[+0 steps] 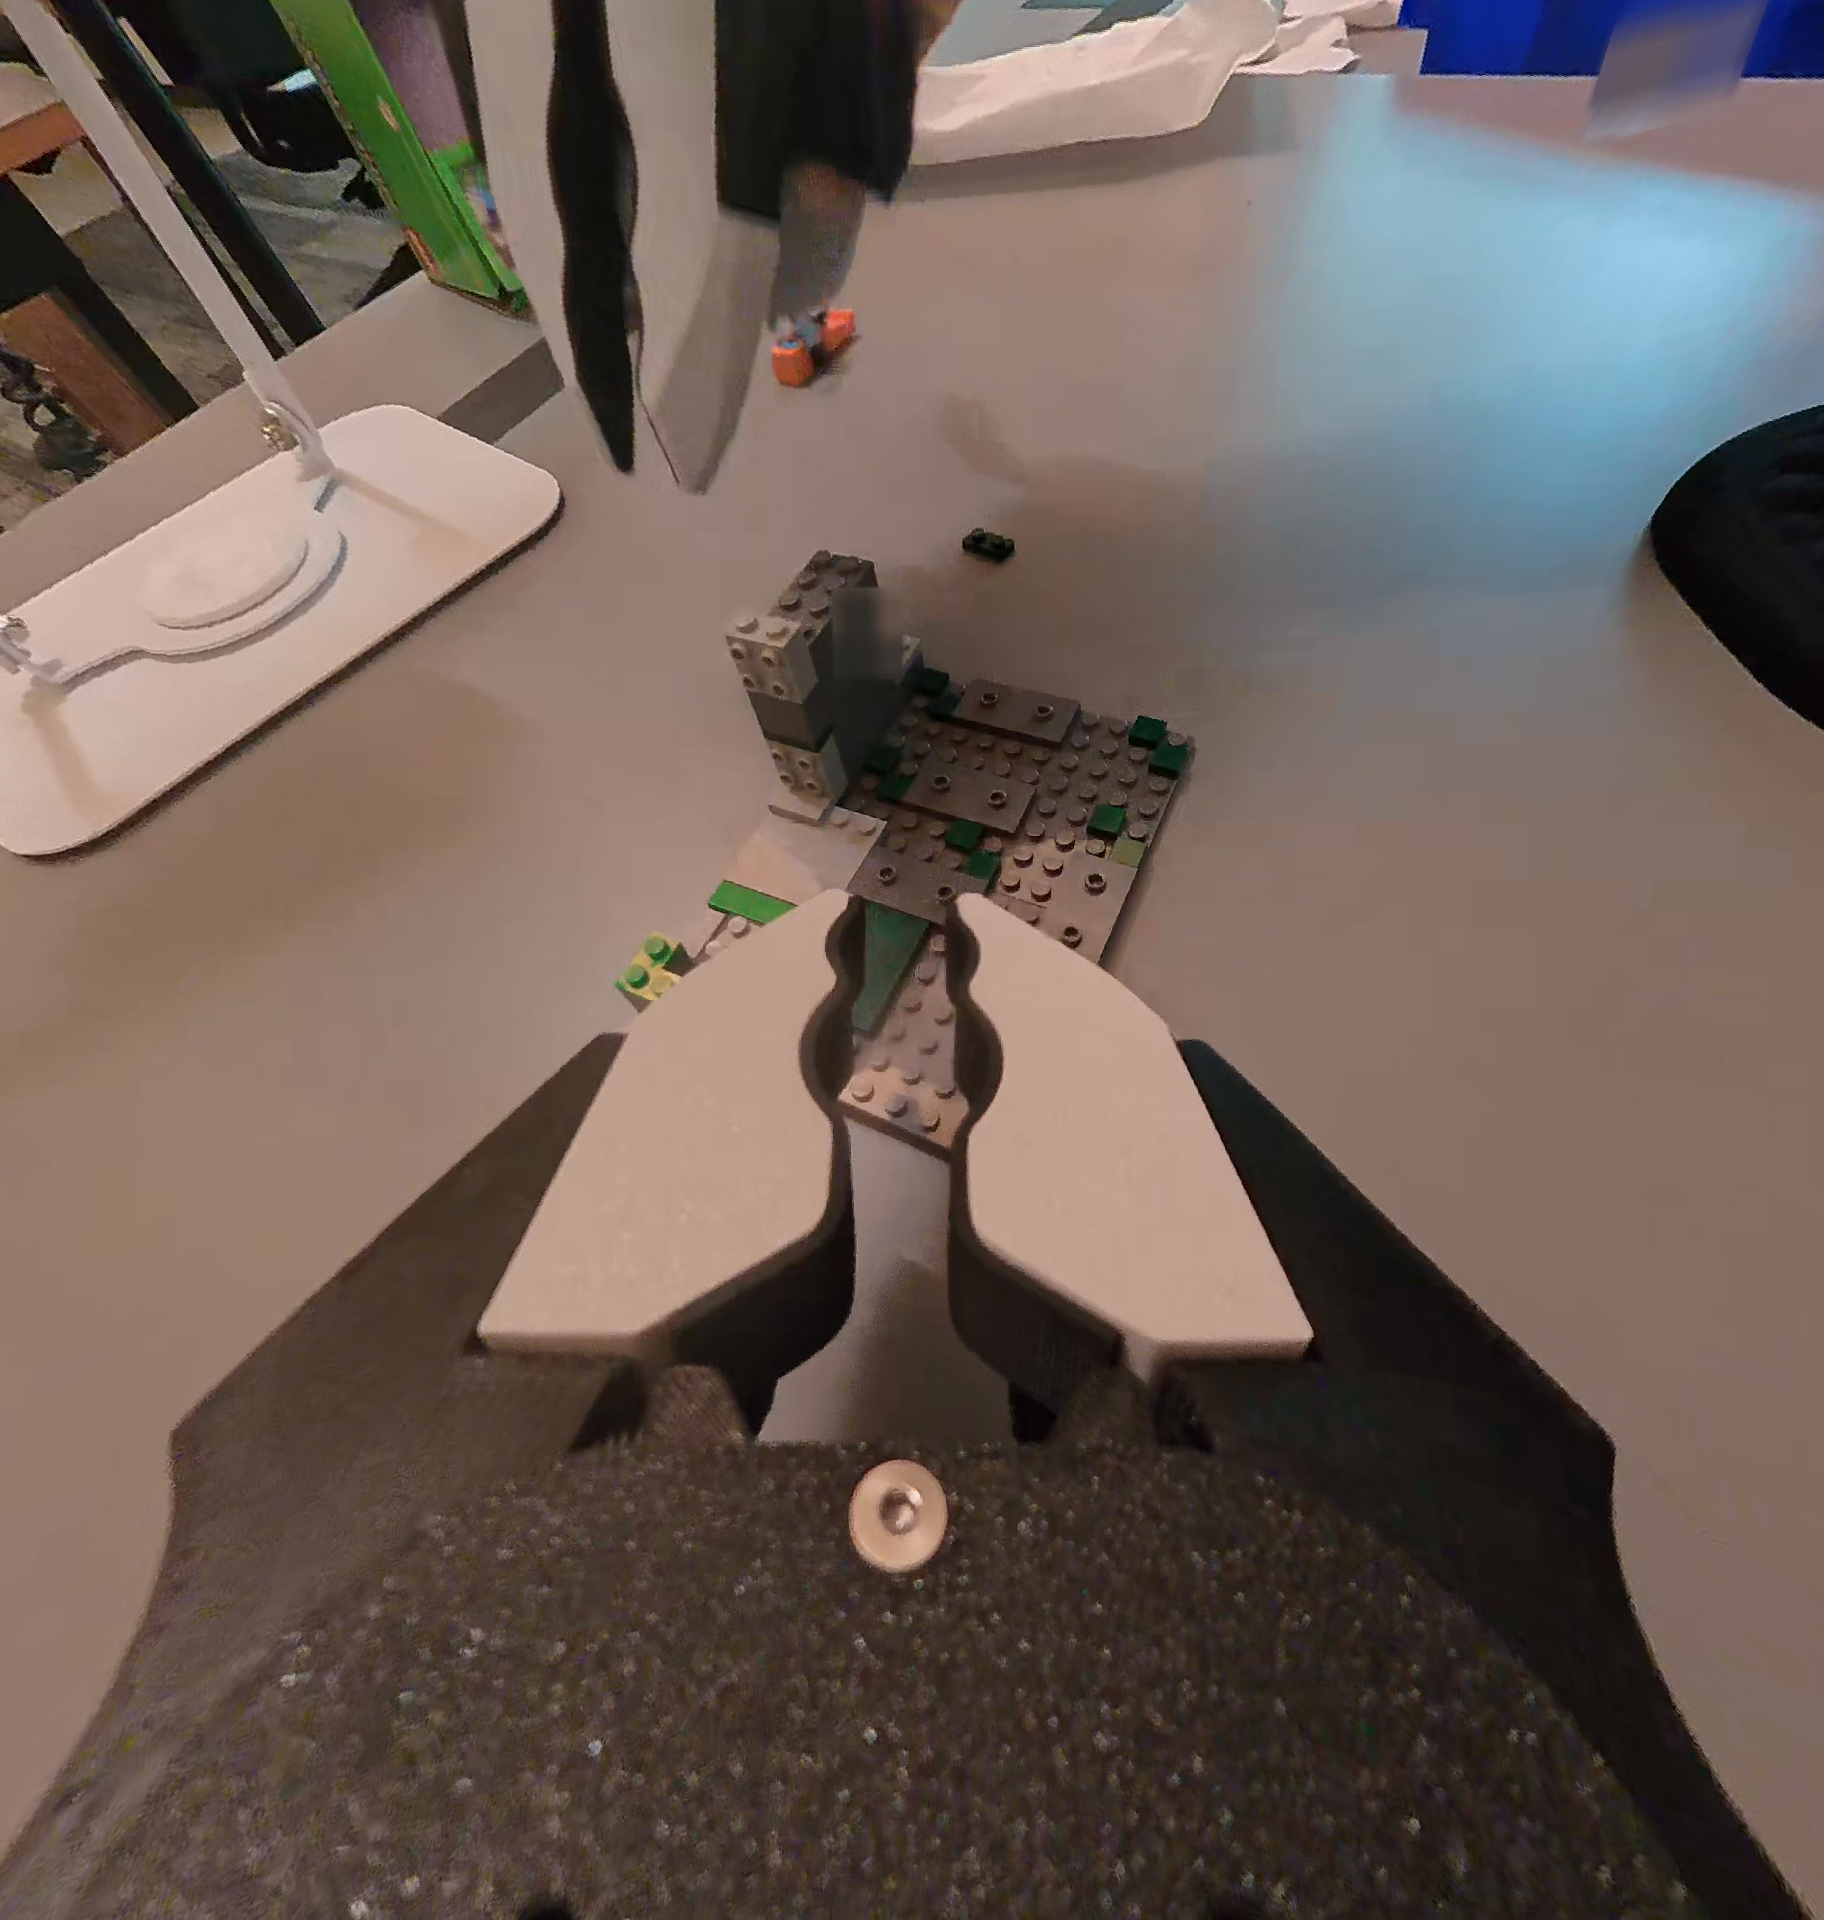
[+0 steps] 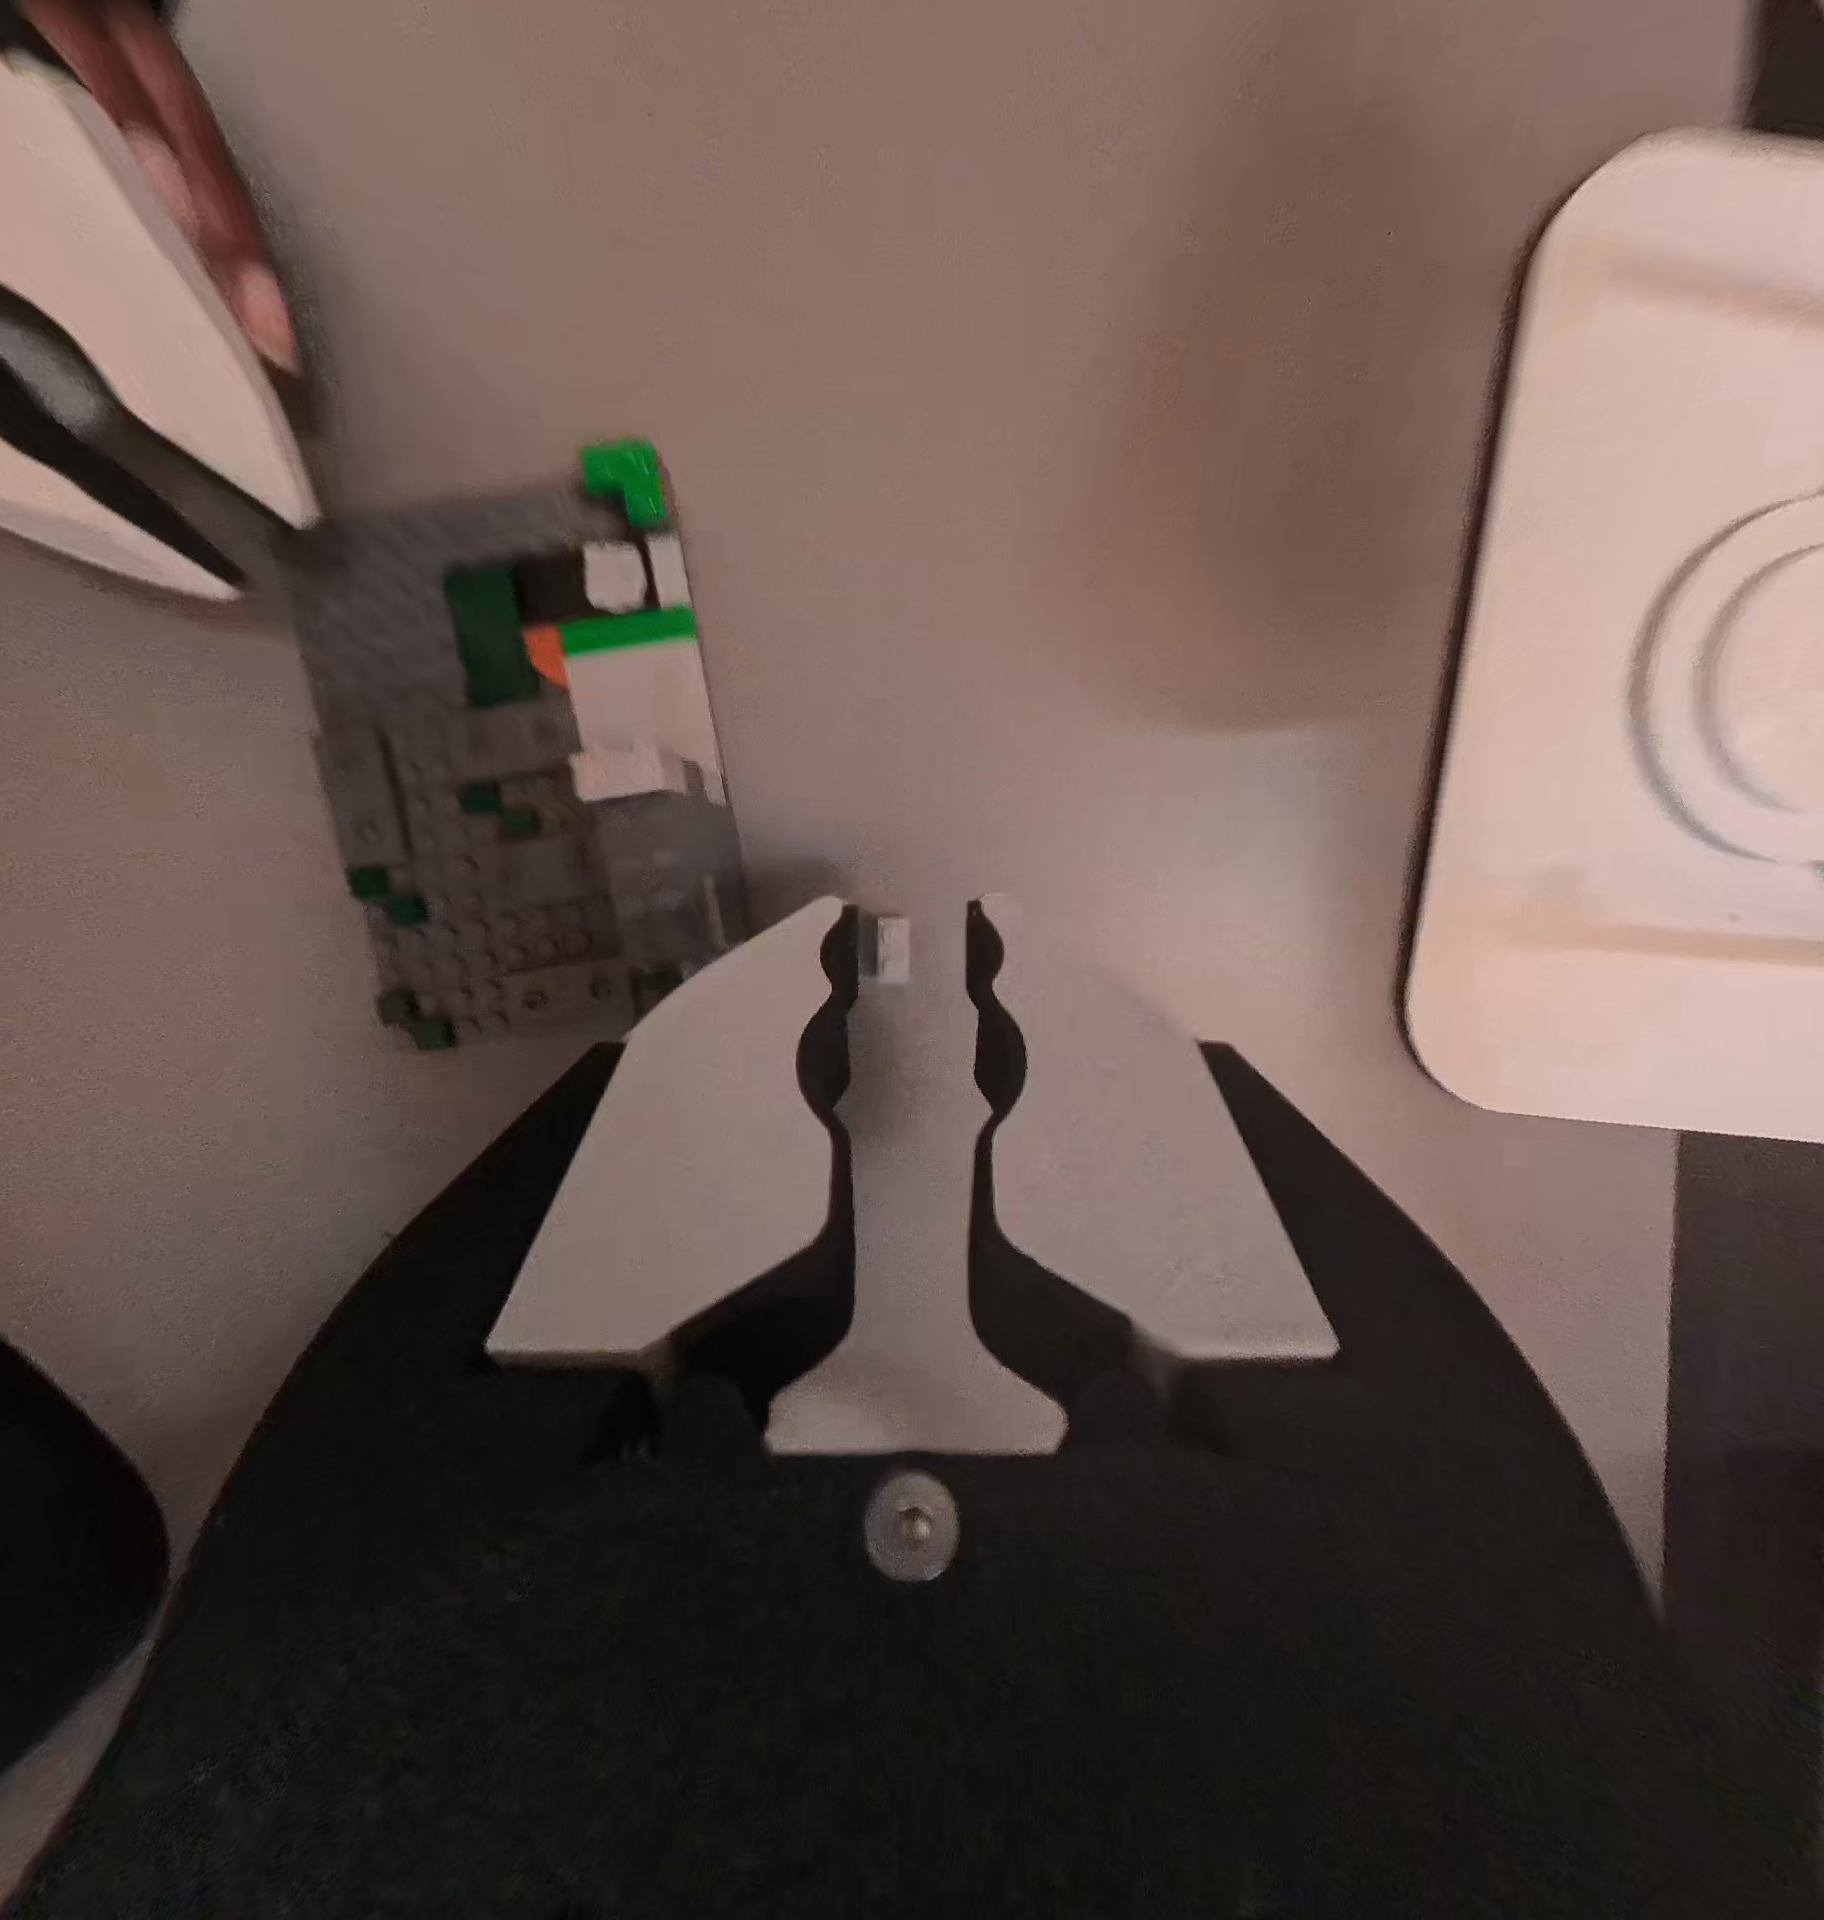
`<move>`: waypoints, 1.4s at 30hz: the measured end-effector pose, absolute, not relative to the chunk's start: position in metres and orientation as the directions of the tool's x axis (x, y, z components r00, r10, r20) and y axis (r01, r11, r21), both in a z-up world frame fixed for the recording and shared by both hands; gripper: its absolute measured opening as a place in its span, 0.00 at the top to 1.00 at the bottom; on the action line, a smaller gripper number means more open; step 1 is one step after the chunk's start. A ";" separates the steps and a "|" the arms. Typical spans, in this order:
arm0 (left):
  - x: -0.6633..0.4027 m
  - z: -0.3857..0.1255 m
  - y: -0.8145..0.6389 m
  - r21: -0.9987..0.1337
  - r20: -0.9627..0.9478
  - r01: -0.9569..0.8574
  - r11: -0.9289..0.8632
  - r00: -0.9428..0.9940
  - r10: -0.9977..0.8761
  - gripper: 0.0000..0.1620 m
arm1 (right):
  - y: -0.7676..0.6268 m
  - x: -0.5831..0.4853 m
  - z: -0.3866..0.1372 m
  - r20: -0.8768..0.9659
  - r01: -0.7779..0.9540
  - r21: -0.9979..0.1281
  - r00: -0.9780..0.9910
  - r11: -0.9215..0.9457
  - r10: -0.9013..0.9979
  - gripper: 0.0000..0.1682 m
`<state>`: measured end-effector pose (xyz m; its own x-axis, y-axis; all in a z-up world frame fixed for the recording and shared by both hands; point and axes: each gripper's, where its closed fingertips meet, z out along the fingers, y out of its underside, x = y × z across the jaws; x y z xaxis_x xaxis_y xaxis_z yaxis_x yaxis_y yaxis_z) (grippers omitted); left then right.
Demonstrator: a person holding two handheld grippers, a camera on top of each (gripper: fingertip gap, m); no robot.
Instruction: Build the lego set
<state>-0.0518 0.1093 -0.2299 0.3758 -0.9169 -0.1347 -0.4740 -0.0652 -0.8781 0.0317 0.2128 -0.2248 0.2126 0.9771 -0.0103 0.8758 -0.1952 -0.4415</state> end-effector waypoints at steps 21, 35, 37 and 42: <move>-0.239 -0.088 0.104 -0.959 -0.190 -0.278 -0.051 0.768 -0.611 1.00 | 0.149 0.062 -0.167 -0.008 0.287 -0.936 0.565 -0.206 0.825 1.00; -0.464 -0.111 0.134 -0.799 -0.218 -0.362 -0.479 0.918 -0.330 0.81 | 0.148 0.052 -0.177 -0.049 0.249 -0.940 0.573 -0.231 0.818 1.00; -0.462 -0.128 0.139 -0.758 -0.180 -0.389 -0.523 0.896 -0.407 0.78 | 0.148 0.054 -0.180 -0.058 0.247 -0.938 0.581 -0.244 0.812 1.00; -0.445 -0.180 0.145 -0.600 -0.115 -0.543 -0.587 0.785 -0.609 0.73 | 0.147 0.056 -0.184 -0.069 0.248 -0.932 0.592 -0.263 0.803 1.00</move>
